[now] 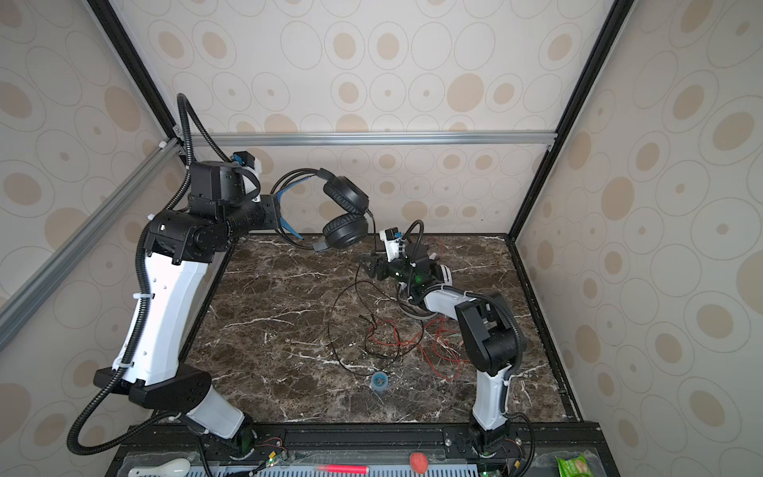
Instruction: Wrap the headphones
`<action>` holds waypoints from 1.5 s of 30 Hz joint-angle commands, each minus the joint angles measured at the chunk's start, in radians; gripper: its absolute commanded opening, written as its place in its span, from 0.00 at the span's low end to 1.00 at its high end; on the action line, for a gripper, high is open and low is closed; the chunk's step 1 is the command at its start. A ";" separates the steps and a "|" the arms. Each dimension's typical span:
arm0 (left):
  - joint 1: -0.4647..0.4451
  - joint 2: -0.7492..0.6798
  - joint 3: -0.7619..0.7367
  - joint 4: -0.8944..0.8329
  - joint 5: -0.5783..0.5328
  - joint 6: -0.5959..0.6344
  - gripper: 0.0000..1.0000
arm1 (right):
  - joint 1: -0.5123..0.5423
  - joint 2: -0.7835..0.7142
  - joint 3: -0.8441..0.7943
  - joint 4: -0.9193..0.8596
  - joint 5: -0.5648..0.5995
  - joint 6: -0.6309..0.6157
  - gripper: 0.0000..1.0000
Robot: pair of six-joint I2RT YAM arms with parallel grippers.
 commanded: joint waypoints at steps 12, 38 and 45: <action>0.071 -0.103 -0.164 0.240 0.045 -0.064 0.00 | -0.014 -0.218 -0.040 -0.282 0.055 -0.194 0.16; 0.092 -0.199 -0.610 0.496 0.025 0.202 0.00 | 0.162 -0.582 0.324 -1.331 0.543 -0.875 0.00; 0.057 -0.182 -0.639 0.480 0.023 0.291 0.00 | 0.246 -0.499 0.474 -1.444 0.582 -0.997 0.00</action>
